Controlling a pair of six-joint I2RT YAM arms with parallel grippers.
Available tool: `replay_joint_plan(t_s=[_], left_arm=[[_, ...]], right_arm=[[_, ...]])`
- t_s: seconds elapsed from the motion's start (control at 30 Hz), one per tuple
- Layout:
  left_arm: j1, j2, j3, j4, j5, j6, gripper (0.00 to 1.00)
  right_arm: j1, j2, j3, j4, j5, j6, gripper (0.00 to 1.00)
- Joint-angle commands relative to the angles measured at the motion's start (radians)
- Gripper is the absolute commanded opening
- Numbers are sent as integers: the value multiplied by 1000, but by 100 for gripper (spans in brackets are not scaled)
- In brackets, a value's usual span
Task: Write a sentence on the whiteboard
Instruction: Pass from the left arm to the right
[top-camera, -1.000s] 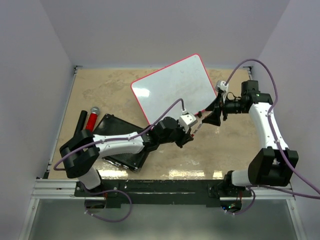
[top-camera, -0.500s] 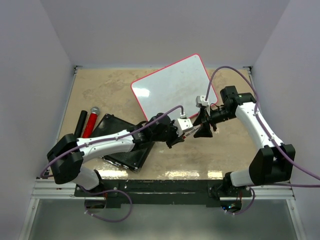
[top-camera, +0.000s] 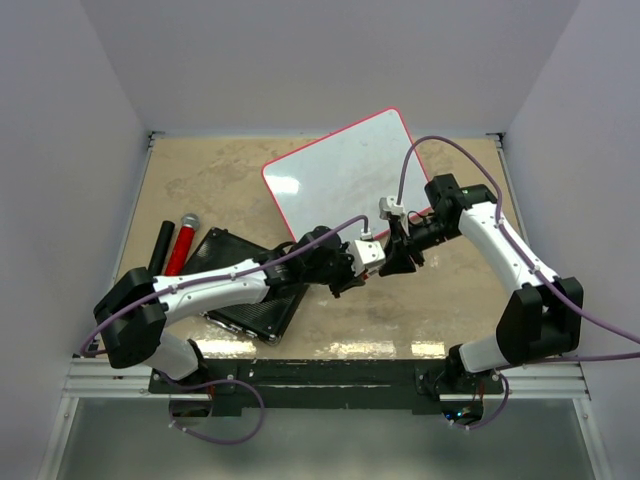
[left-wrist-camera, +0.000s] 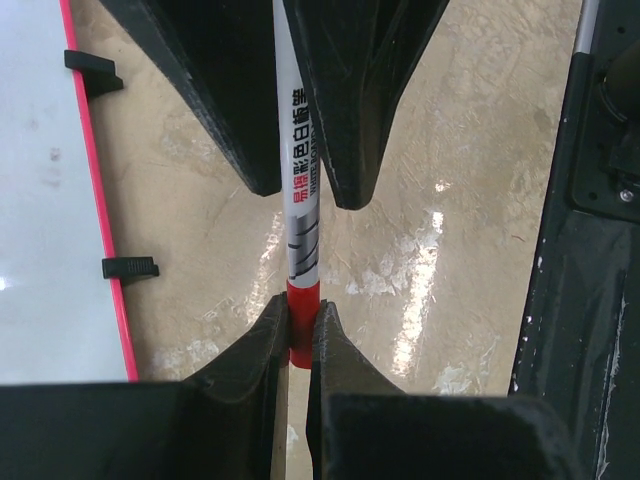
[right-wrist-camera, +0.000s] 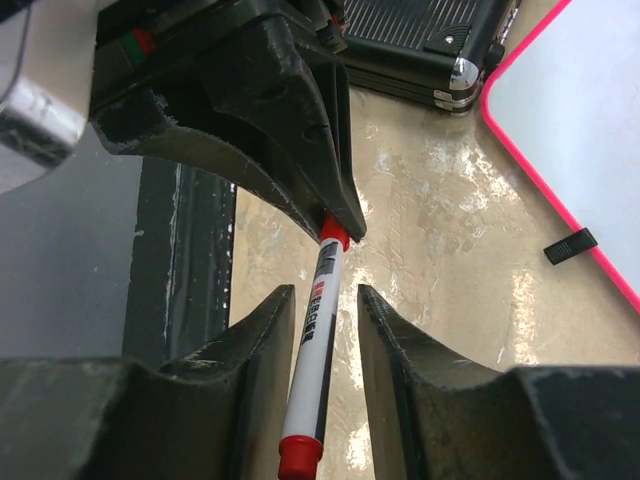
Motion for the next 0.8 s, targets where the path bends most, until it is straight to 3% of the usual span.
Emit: replay_joint_plan(t_s=[0.0, 0.27, 0.37, 0.43, 0.53, 0.77], left_arm=[[20, -16, 12, 25, 19, 21, 0], [34, -22, -5, 62, 28, 16, 0], [38, -25, -8, 63, 33, 18, 0], [40, -25, -10, 62, 36, 19, 0], [43, -25, -8, 65, 43, 21, 0], [49, -11, -3, 69, 60, 18, 0]], right_arm=[[7, 3, -9, 9, 1, 25, 30], [16, -6, -11, 19, 1, 45, 11], [19, -6, -9, 16, -6, 46, 13], [22, -6, -9, 17, -8, 49, 25], [27, -8, -11, 25, -9, 57, 35], [31, -2, -8, 35, -20, 72, 34]])
